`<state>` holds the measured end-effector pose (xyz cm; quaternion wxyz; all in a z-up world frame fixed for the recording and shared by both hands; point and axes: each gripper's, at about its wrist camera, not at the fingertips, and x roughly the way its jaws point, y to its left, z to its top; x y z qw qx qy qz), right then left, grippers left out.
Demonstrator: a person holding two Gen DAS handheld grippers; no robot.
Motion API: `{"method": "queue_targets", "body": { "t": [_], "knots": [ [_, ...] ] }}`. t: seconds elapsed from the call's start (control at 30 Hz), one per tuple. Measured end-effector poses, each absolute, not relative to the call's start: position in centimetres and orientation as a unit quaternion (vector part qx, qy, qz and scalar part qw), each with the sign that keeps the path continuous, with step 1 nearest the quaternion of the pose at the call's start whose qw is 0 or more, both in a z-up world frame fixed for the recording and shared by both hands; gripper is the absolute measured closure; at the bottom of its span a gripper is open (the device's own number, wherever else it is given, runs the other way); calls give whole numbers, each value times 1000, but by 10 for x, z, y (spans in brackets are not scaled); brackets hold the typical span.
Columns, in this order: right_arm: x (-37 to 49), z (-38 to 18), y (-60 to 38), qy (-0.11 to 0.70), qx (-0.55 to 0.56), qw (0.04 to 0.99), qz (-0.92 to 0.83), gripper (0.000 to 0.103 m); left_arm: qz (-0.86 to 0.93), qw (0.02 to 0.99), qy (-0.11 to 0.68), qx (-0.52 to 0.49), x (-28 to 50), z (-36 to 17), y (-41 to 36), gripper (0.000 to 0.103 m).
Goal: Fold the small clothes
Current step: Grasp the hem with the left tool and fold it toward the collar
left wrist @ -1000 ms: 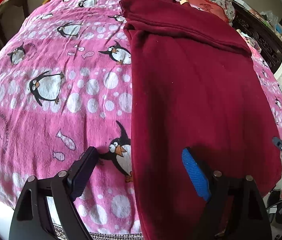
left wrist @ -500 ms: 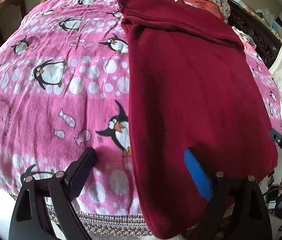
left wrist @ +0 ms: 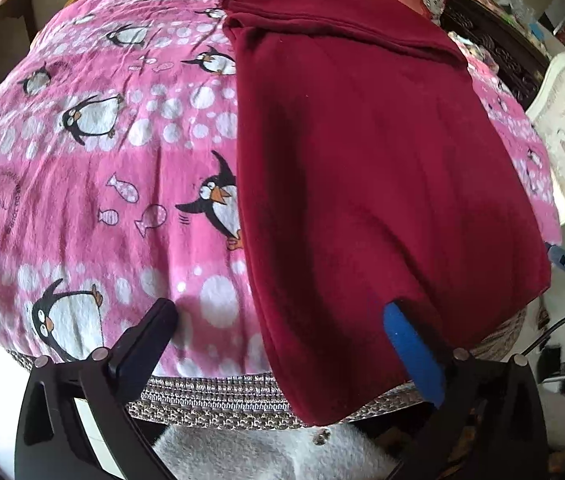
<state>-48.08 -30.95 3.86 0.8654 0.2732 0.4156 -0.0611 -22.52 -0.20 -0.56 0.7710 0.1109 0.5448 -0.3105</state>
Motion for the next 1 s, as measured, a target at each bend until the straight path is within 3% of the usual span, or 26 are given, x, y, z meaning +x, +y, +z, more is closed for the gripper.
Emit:
{"method": "queue_targets", "body": {
  "t": [0.2, 0.27, 0.33, 0.37, 0.4, 0.47, 0.77, 1.0],
  "knots": [
    [-477, 24, -303, 423, 328, 845, 0, 38, -313, 763, 555, 109, -226, -5, -5, 0],
    [-476, 19, -298, 418, 339, 843, 17, 42, -319, 759, 559, 98, -223, -4, -3, 0],
    [-474, 19, -292, 419, 320, 850, 20, 74, -321, 759, 557, 98, -222, -4, -2, 4],
    [-473, 21, -290, 417, 317, 851, 24, 79, -319, 763, 553, 104, -223, -3, -1, 25],
    [-474, 26, -289, 412, 313, 856, 26, 86, -319, 768, 543, 119, -225, 1, -1, 58],
    [-476, 40, -291, 394, 306, 866, 39, 89, -353, 749, 548, 115, -227, 8, 0, 92],
    [-448, 111, -309, 304, 272, 909, 86, 92, -410, 742, 526, 65, -199, 63, 4, 96],
    [-367, 157, -364, 248, 286, 924, 49, 93, -412, 768, 490, -17, -105, 131, -21, 95]
  ]
}}
